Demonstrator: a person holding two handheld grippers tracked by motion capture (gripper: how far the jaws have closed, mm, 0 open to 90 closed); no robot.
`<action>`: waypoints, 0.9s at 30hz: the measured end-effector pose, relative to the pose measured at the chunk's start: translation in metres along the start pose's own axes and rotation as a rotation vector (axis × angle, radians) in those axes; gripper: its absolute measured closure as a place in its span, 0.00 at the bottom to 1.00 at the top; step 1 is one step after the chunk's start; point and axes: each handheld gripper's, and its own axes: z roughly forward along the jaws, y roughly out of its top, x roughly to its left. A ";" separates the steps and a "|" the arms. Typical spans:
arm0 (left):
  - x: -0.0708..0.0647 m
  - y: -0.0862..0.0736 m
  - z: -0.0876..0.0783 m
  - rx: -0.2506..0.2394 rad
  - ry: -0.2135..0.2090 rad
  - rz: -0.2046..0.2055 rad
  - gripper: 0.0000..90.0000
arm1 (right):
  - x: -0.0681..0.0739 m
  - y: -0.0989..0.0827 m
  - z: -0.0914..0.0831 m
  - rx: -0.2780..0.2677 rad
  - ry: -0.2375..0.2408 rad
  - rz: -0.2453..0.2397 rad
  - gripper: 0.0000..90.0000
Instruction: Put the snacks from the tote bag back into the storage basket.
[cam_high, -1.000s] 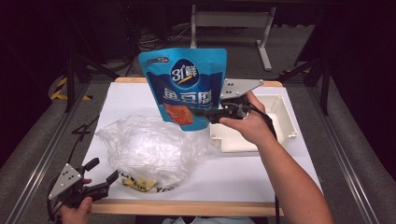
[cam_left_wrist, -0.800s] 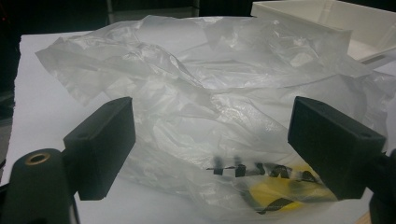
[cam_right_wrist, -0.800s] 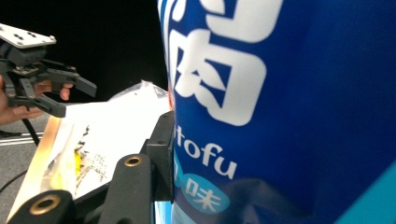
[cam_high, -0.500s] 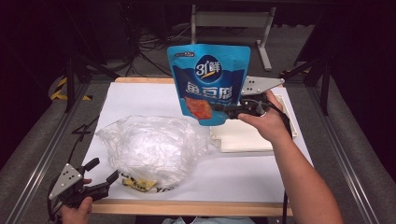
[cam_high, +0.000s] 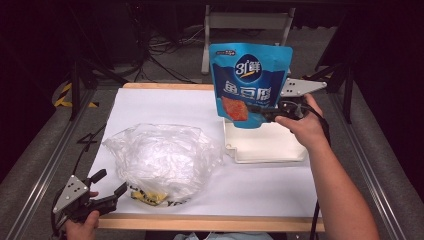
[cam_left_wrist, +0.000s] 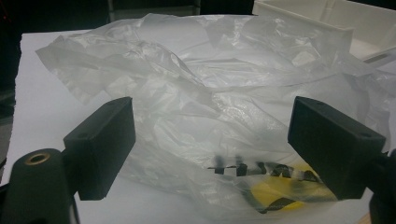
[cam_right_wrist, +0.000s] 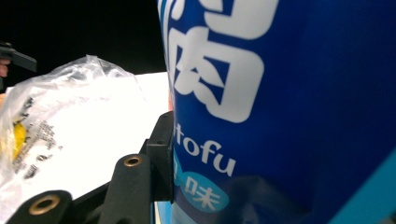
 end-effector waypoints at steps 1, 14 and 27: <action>0.000 0.000 0.000 0.000 0.000 0.000 0.18 | 0.000 0.000 0.000 0.000 0.000 0.000 0.61; 0.000 0.000 0.000 0.005 0.003 0.001 0.18 | -0.029 -0.021 -0.019 0.012 -0.047 0.029 0.61; 0.000 -0.001 0.000 0.007 0.005 -0.003 0.18 | -0.050 -0.048 -0.016 0.036 -0.085 0.061 0.61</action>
